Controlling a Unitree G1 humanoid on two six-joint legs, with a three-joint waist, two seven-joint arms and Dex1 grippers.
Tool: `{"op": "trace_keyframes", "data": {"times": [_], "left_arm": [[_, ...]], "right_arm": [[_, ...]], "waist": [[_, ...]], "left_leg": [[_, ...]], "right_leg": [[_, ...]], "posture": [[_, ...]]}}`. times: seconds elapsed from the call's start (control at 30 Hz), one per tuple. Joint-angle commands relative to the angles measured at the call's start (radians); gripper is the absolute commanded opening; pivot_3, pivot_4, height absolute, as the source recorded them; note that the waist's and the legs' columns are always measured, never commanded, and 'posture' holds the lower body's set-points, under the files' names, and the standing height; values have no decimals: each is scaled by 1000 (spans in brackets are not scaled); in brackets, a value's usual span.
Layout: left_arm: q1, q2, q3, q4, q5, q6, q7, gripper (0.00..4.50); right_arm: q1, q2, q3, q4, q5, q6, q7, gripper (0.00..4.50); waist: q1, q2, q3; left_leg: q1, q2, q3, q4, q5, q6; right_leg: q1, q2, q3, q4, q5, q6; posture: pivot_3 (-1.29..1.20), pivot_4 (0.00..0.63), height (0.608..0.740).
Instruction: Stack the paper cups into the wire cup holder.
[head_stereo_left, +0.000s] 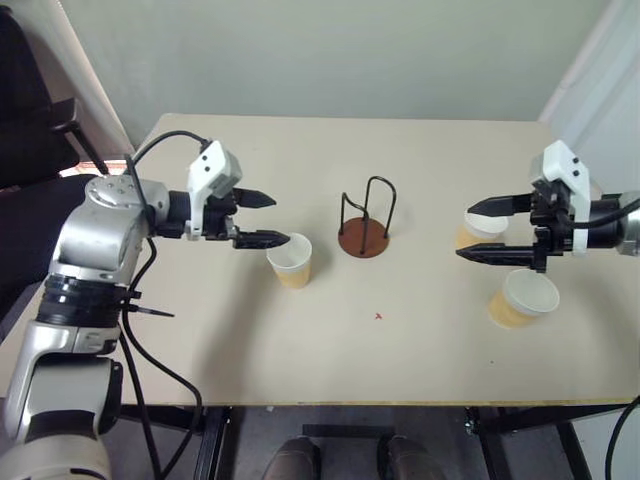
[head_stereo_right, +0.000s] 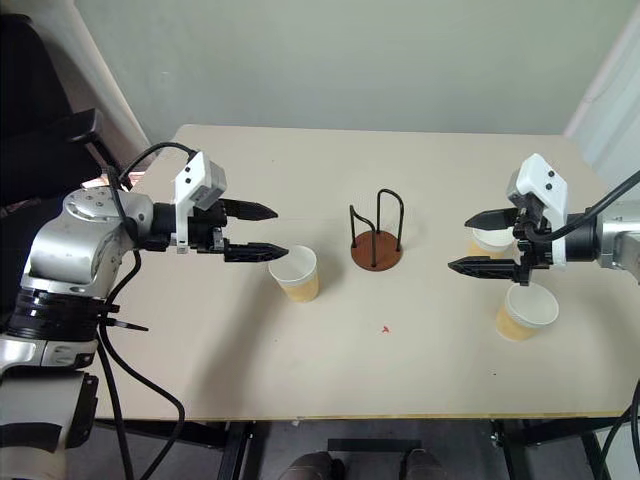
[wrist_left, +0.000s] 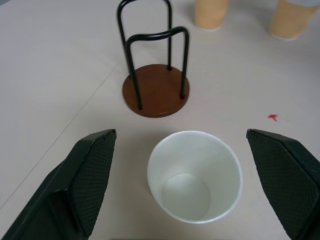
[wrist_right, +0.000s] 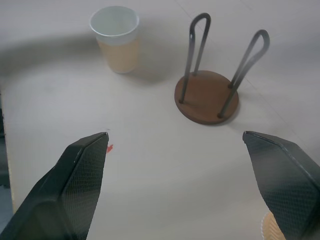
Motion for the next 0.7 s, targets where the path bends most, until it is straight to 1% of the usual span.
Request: {"op": "trace_keyframes", "data": {"times": [0.03, 0.1, 0.27, 0.4, 0.5, 0.6, 0.7], "left_arm": [[0, -7, 24, -24, -3, 1, 18, 4500], [20, -15, 20, -37, -9, 4, 23, 4500], [48, -36, 4, -108, -18, 98, 71, 4500], [33, -42, -37, -152, -10, 173, 84, 4500], [-16, -64, -80, -144, 16, 169, 89, 4500], [-79, -116, -94, -108, 26, 202, 132, 4500], [-134, -166, -102, -59, 53, 191, 177, 4500]], "right_arm": [[-19, -13, -25, -11, -10, -9, -1, 4464], [-3, -13, -36, -22, -11, -6, -12, 4464], [33, -28, -73, -58, 21, 32, -15, 4464], [38, -54, -98, -69, 36, 50, -2, 4464], [44, -71, -122, -82, 35, 54, -16, 4464], [76, -72, -178, -124, 61, 96, -50, 4464], [106, -75, -217, -170, 94, 137, -70, 4464]], "waist": [[0, 0, 0], [0, 0, 0], [1, 0, 0], [1, 0, 0], [4, 0, 0], [7, 0, 0], [7, 0, 0]], "left_leg": [[0, 0, 0, 0, 0, 0], [0, 0, 0, 0, 0, 0], [-1, 0, 0, 1, 0, 0], [-1, 0, 0, 1, 0, 0], [-1, 0, 0, 1, 0, 0], [-1, 0, 0, 2, 0, 0], [-1, 0, 1, 2, 1, 0]], "right_leg": [[0, 0, 0, 0, 0, 0], [0, 0, 0, 0, 0, 0], [0, 0, 0, 0, 0, 0], [0, 0, 0, 0, 0, 0], [0, 0, 0, 0, 0, 0], [0, 0, 0, 0, 0, 0], [1, -1, 0, 0, 0, 1]], "posture": [[0, 150, 740], [0, 150, 740], [0, 150, 740], [0, 150, 740], [0, 150, 740], [0, 150, 740], [0, 150, 740]]}}
